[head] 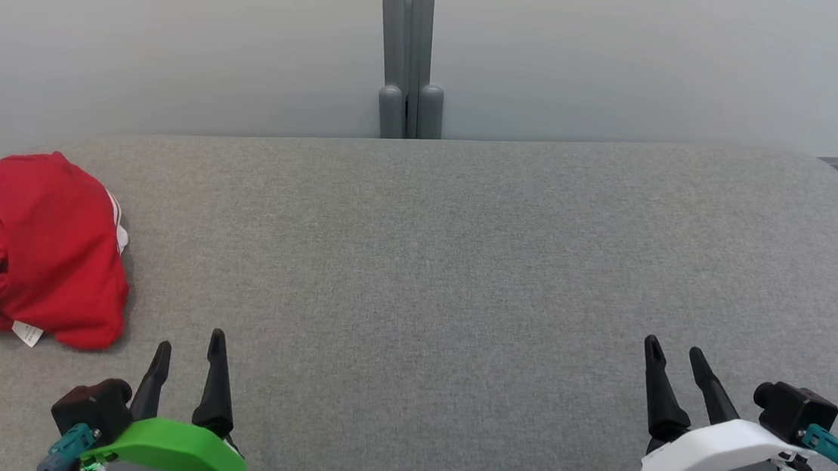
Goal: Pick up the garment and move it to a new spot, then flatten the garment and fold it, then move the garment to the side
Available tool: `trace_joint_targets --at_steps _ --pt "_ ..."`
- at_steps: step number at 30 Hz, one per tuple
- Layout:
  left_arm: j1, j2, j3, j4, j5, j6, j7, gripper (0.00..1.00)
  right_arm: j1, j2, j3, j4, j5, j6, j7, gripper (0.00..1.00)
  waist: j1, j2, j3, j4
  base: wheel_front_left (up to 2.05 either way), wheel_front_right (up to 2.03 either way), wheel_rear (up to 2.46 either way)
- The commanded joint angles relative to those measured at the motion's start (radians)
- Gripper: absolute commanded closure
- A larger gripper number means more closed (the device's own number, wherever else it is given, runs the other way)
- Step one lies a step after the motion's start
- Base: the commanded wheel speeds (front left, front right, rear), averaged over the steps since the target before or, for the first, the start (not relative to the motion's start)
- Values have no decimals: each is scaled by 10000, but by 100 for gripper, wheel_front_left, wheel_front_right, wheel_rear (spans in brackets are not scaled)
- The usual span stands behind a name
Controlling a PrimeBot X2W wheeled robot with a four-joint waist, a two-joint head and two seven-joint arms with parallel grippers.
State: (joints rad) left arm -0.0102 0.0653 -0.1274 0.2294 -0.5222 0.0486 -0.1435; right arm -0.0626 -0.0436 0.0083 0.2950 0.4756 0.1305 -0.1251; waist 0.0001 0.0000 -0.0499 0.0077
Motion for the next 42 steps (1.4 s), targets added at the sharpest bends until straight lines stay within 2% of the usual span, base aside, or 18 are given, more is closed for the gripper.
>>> trace_joint_targets --at_steps 1,11,28,42 --pt "40 107 -37 -69 336 66 -98 0 25 -56 31 -72 -275 1 -105 0 -1 0 -7 3 0 0 0" --pt "155 41 -84 -201 1031 126 -341 0 75 -64 89 22 -1203 2 -385 0 -1 0 -81 52 0 0 0" --pt "299 -89 -76 -57 2058 -180 -716 0 51 -76 282 223 -2605 3 -724 0 -1 0 -194 32 0 0 0" --pt "371 -137 -130 104 2941 -177 -990 0 15 -81 377 376 -3654 2 -1018 0 -1 0 -297 -51 0 0 0"
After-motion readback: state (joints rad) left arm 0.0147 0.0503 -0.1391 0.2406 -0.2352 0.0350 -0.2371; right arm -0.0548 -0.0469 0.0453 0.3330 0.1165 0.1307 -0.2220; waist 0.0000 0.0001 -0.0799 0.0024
